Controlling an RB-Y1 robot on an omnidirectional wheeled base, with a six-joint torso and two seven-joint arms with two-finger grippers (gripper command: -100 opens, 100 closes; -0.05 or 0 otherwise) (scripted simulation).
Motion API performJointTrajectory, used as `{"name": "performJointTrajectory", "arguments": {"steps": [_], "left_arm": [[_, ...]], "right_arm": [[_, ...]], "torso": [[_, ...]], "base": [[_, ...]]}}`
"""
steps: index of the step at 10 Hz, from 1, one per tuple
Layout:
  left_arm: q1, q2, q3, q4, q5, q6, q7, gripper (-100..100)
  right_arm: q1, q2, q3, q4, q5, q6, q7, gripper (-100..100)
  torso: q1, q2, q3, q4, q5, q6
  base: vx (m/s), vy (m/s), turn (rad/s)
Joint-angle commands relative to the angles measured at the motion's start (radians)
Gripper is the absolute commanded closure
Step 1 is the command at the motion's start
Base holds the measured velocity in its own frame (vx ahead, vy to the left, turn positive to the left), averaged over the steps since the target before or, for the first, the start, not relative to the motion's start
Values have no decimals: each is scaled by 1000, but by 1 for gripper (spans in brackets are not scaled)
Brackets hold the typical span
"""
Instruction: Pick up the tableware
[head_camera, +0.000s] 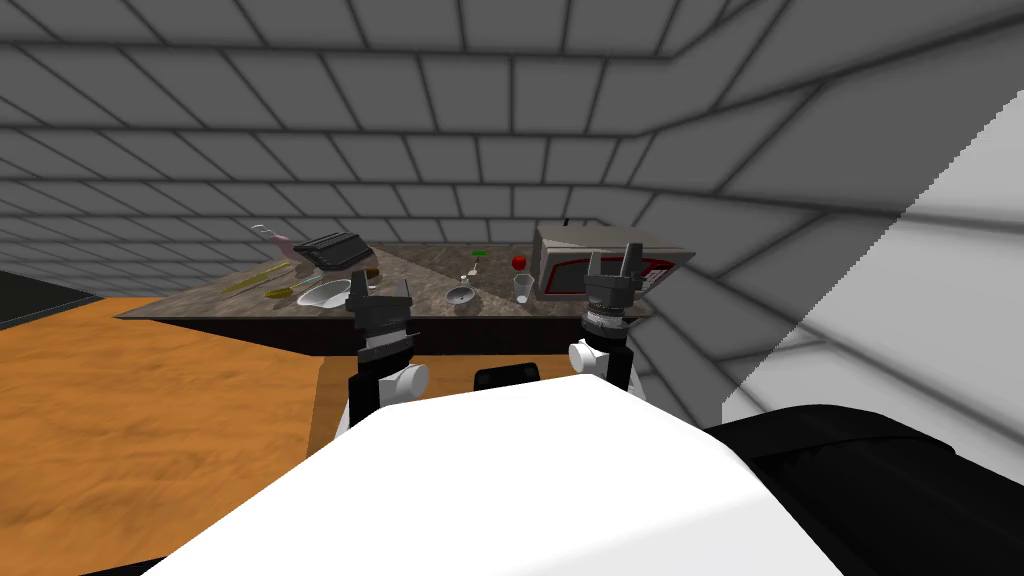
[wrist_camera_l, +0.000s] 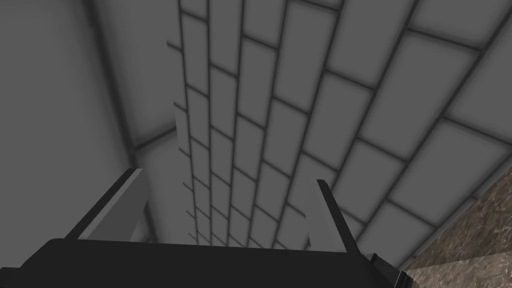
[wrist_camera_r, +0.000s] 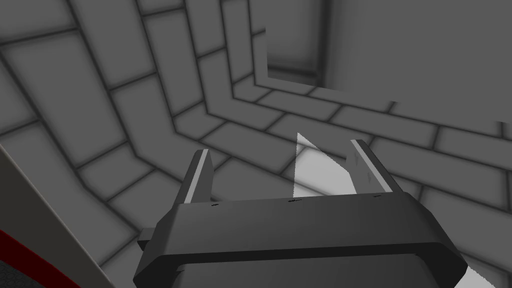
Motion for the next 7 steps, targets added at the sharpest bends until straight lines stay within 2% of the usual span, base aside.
{"name": "performJointTrajectory", "arguments": {"steps": [1, 3, 7], "left_arm": [[-12, 35, 3, 2, -2, 29, -3, -100], [-30, 63, 7, 5, -5, 72, -9, -100], [-87, 106, 20, 14, -15, 192, -30, -100]], "right_arm": [[0, 0, 0, 0, 0, 0, 0, 0], [0, 0, 0, 0, 0, 0, 0, 0], [0, 0, 0, 0, 0, 0, 0, 0]], "torso": [[0, 0, 0, 0, 0, 0], [0, 1, 0, 0, 0, 0], [-1, 2, 1, 0, 0, 0]], "base": [[-6, -4, -18], [-14, -12, -21], [-25, -23, -23]]}}
